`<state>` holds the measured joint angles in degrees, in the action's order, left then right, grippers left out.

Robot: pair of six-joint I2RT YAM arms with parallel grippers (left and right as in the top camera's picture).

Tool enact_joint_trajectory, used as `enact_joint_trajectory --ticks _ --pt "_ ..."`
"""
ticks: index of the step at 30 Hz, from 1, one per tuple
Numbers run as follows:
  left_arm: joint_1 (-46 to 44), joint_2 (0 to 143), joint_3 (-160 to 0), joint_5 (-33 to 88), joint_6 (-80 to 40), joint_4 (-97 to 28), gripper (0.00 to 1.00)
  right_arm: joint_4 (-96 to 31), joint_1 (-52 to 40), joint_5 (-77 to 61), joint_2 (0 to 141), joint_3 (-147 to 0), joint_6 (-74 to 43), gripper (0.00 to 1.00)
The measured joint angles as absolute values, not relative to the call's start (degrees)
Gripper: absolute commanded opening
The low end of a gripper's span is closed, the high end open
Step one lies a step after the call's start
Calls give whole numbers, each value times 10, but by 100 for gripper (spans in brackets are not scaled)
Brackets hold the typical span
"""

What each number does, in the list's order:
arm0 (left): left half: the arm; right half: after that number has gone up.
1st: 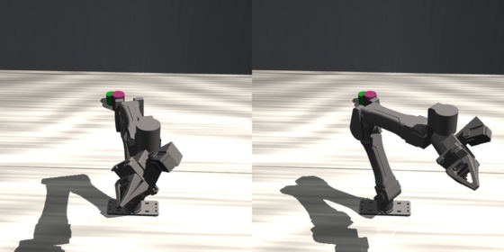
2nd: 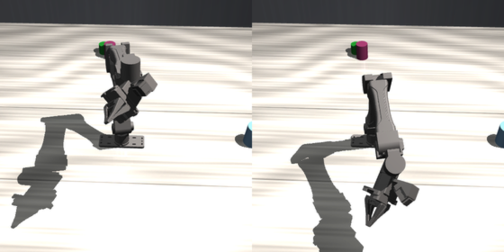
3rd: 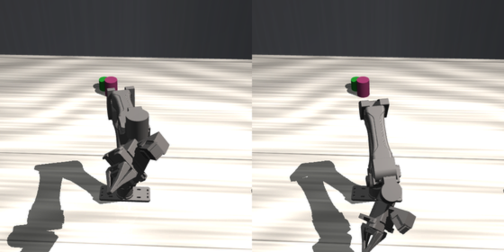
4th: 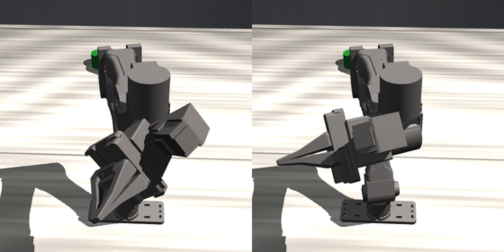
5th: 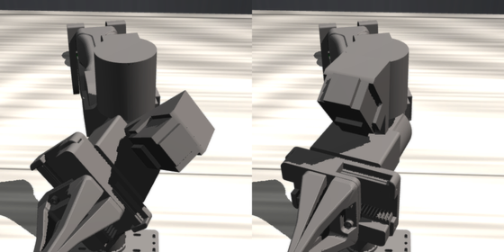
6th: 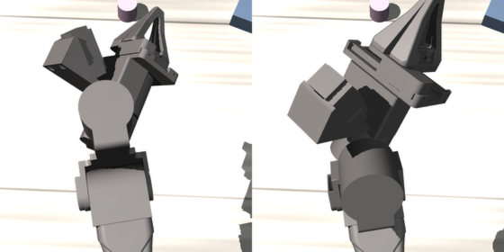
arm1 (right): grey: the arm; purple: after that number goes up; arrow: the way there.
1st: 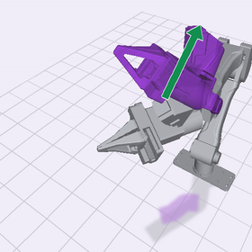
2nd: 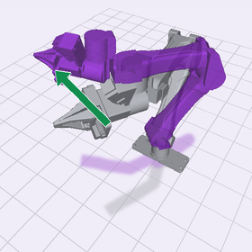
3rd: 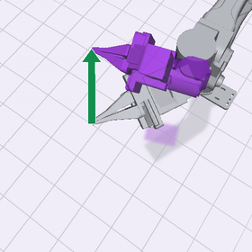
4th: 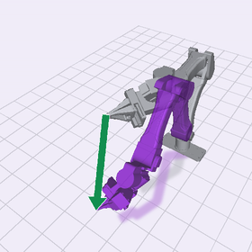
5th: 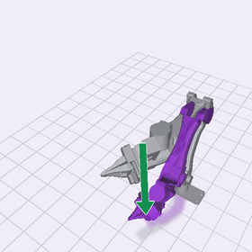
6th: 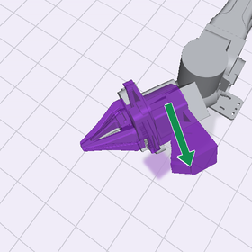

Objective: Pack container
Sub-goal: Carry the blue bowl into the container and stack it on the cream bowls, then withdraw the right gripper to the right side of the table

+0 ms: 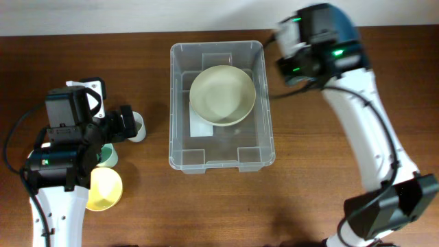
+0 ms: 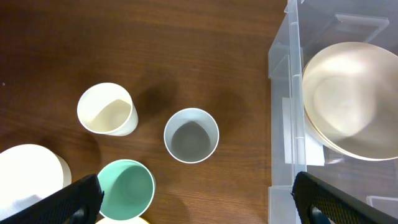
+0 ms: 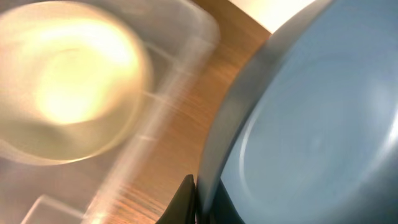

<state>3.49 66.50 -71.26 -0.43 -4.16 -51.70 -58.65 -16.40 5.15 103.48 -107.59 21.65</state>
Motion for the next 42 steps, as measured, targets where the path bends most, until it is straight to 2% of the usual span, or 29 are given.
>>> enact_joint_trajectory --ticks 6,12,25,30,39,42 --pt "35 665 -713 -4 -42 -517 99 -587 -305 43 1036 -1076 351 4" --pt "35 665 -713 -4 -42 -518 99 -587 -383 36 1047 -1076 453 4" --pt "35 665 -713 -4 -42 -524 99 -608 -380 33 1155 -1076 487 4" --pt "35 665 -713 -4 -42 -524 99 -608 -376 34 1164 -1076 487 23" --pt "35 665 -713 -4 -42 -524 99 -608 -374 36 1158 -1076 477 25" --pt "35 665 -713 -4 -42 -525 99 -596 -366 55 1133 -1088 428 29"
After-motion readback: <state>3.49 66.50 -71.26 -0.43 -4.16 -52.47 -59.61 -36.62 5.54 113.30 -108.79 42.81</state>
